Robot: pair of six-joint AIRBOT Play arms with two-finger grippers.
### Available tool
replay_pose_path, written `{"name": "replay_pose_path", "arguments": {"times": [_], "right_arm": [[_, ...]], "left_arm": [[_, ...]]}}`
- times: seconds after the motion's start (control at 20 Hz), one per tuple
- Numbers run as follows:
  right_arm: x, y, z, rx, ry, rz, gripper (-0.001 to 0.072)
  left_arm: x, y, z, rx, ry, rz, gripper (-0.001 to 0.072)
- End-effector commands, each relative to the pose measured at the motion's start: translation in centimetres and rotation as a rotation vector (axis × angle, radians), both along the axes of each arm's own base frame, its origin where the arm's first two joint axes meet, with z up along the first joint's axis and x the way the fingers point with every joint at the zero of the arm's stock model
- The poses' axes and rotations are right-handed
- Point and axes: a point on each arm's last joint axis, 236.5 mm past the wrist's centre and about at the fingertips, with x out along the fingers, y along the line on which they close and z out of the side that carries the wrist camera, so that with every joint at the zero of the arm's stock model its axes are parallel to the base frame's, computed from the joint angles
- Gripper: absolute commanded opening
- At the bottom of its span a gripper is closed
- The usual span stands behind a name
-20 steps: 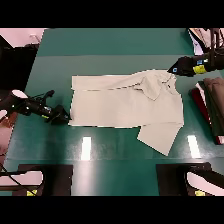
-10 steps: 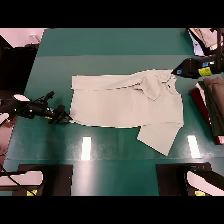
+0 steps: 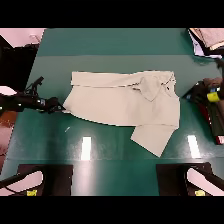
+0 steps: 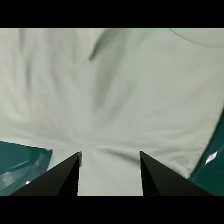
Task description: Fold the shirts.
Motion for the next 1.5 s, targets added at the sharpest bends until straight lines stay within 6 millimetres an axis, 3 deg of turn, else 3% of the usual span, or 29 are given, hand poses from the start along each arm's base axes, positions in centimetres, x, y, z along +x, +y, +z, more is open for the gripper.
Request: {"name": "replay_pose_path", "arguments": {"times": [0.0, 0.1, 0.25, 0.4, 0.5, 0.55, 0.6, 0.65, 0.7, 0.75, 0.85, 0.95, 1.0, 1.15, 1.3, 1.35, 1.45], "right_arm": [[-4.4, -1.3, -6.1, 0.093, 0.193, -0.086, 0.0439], [-6.3, -1.0, -9.1, 0.135, 0.272, -0.095, 0.0438], [-7.6, -0.7, -12.3, 0.154, 0.320, -0.147, 0.0433], [-8.2, 0.2, -14.1, 0.167, 0.343, -0.157, 0.0431], [-7.4, 1.1, -14.5, 0.184, 0.324, -0.153, 0.0429], [-7.1, 1.4, -14.6, 0.183, 0.316, -0.148, 0.0401], [-6.7, 1.6, -14.7, 0.173, 0.303, -0.140, 0.0300], [-6.3, 1.7, -14.6, 0.164, 0.292, -0.130, 0.0243], [-6.0, 1.9, -14.2, 0.157, 0.277, -0.102, 0.0081], [-5.6, 2.2, -13.7, 0.152, 0.261, -0.071, 0.0018], [-3.7, 2.6, -11.2, 0.138, 0.179, -0.036, 0.0017], [-0.1, 3.1, -6.0, 0.123, 0.001, -0.019, 0.0015], [2.0, 3.3, -2.2, 0.115, -0.122, -0.016, 0.0015], [6.4, 3.7, 11.9, 0.066, -0.526, -0.021, 0.0015], [6.2, 3.9, 26.3, -0.023, -0.893, -0.027, 0.0015], [5.0, 4.1, 30.8, -0.050, -1.002, -0.023, 0.0015], [2.2, 4.6, 37.5, -0.112, -1.165, -0.010, 0.0014]], "left_arm": [[0.5, 1.2, 2.2, 0.076, -0.078, -0.007, 0.0020], [0.1, 0.9, 2.4, 0.062, -0.069, -0.013, 0.0020], [-0.3, 0.6, 2.4, 0.053, -0.052, -0.027, 0.0020], [-0.3, 0.6, 2.4, 0.053, -0.052, -0.027, 0.0020], [-0.3, 0.6, 2.5, 0.051, -0.053, -0.026, 0.0020], [-0.4, 0.5, 2.5, 0.050, -0.051, -0.028, 0.0020], [-0.5, 0.5, 2.5, 0.047, -0.046, -0.032, 0.0020], [-0.7, 0.4, 2.5, 0.044, -0.040, -0.038, 0.0021], [-0.9, 0.3, 2.5, 0.042, -0.035, -0.042, 0.0020], [-0.9, 0.3, 2.5, 0.040, -0.034, -0.044, 0.0021], [0.1, 0.5, 3.7, 0.045, -0.060, -0.026, 0.0020], [2.9, 0.9, 8.0, 0.045, -0.153, 0.013, 0.0020], [4.3, 0.9, 11.0, 0.041, -0.222, 0.020, 0.0020], [7.5, 0.1, 23.9, 0.010, -0.514, 0.018, 0.0020], [6.8, -0.8, 37.6, 0.025, -0.833, 0.004, 0.0020], [5.5, -1.1, 41.8, 0.042, -0.934, -0.001, 0.0020], [2.2, -2.0, 48.7, 0.073, -1.110, -0.014, 0.0020]]}}
